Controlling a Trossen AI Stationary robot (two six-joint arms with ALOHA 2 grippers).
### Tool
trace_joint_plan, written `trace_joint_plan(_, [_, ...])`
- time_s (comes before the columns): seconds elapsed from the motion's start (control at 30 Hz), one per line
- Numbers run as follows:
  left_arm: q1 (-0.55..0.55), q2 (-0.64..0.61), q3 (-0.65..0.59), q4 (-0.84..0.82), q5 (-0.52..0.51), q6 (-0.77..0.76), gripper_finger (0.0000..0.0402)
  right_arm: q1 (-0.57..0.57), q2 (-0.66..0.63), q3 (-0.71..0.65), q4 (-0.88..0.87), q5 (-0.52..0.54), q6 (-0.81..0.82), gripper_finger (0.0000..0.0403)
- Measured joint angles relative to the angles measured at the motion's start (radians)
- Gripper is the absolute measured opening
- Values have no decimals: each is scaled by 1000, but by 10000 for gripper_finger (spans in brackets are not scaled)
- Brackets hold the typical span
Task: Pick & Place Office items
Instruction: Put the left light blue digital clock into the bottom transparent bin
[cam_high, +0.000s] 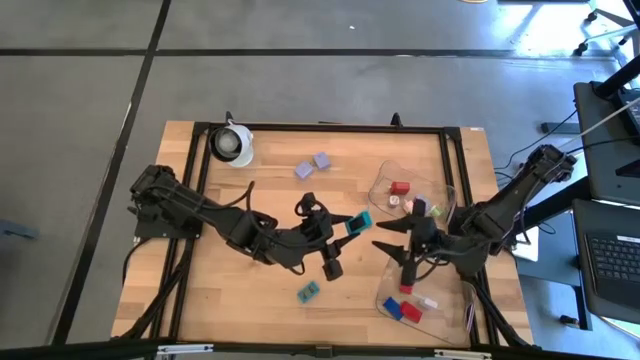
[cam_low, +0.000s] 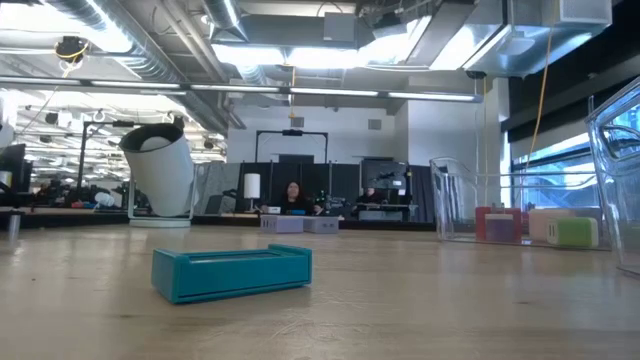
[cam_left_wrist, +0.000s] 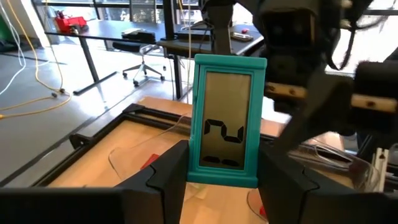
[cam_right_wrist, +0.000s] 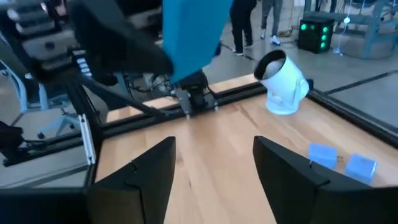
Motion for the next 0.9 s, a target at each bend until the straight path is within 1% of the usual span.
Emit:
trace_joint_plan(0.13, [-9,0,0,0,3,-21,154,-19,-38,0,54,-50,-68,227])
trace_joint_plan(0.27, [-16,0,0,0,12,-27,157,-44,-59,0,143,-111,-146,262])
trace_joint_plan(0.37, [-16,0,0,0,18,-60,157,-67,-59,0,201,-166,-198,290])
trace_joint_plan(0.53, [-13,0,0,13,82,-105,153,-112,-40,0,280,-281,-261,321])
trace_joint_plan(0.77, [-12,0,-1,52,121,-104,156,-168,-19,0,368,-394,-290,323])
trace_joint_plan(0.9, [-12,0,-2,53,124,-103,153,-192,-9,0,404,-415,-293,320])
